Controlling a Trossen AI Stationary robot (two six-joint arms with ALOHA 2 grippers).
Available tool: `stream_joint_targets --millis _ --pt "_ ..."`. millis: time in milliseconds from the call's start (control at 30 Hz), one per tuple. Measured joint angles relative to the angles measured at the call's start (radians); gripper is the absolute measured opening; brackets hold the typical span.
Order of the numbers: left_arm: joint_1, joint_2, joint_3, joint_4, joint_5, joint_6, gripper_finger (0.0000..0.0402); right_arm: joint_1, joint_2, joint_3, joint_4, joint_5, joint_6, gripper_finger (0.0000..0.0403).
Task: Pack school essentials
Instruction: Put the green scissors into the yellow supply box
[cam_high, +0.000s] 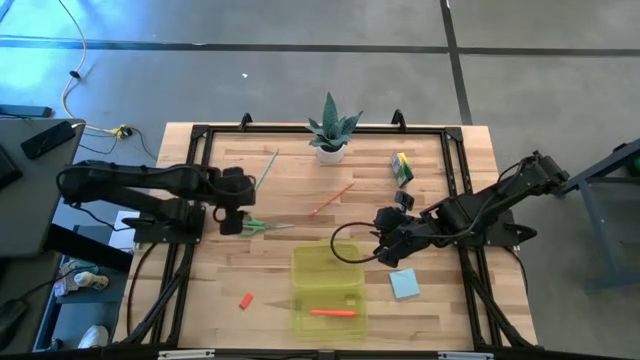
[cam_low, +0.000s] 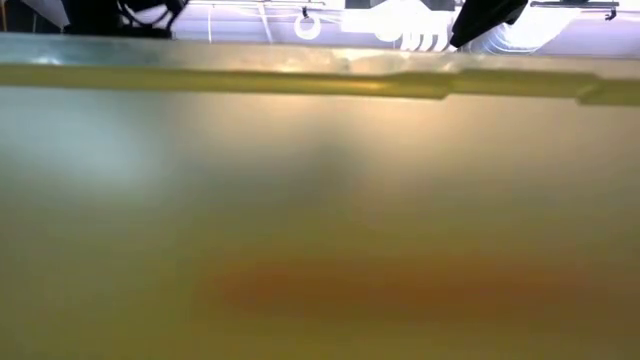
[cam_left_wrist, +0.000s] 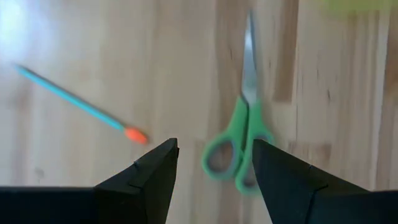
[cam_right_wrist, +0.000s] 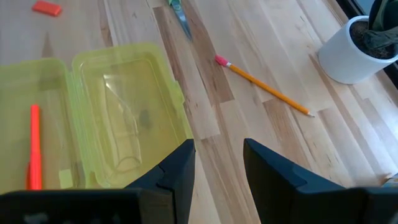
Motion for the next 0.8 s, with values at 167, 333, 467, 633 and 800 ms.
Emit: stream_joint_targets --millis 167,333,467,633,800 --pt "0.007 0.068 -0.032 -0.007 0.025 -0.022 0.0197 0.0 0.0 0.0 -0.002 -0.001 0.0 0.0128" --pt "0.007 0.132 -0.031 -0.003 0.025 -0.024 0.0197 0.0 0.0 0.0 -0.002 -0.001 0.0 0.0128" --pt "0.007 0.179 -0.031 -0.003 0.025 -0.024 0.0197 0.0 0.0 0.0 -0.003 -0.001 0.0 0.0128" --pt "0.007 0.248 -0.031 -0.003 0.025 -0.024 0.0197 0.0 0.0 0.0 -0.006 0.0 0.0 0.0128" --pt "0.007 0.324 -0.031 -0.003 0.025 -0.024 0.0197 0.0 0.0 0.0 -0.006 0.0 0.0 0.0128"
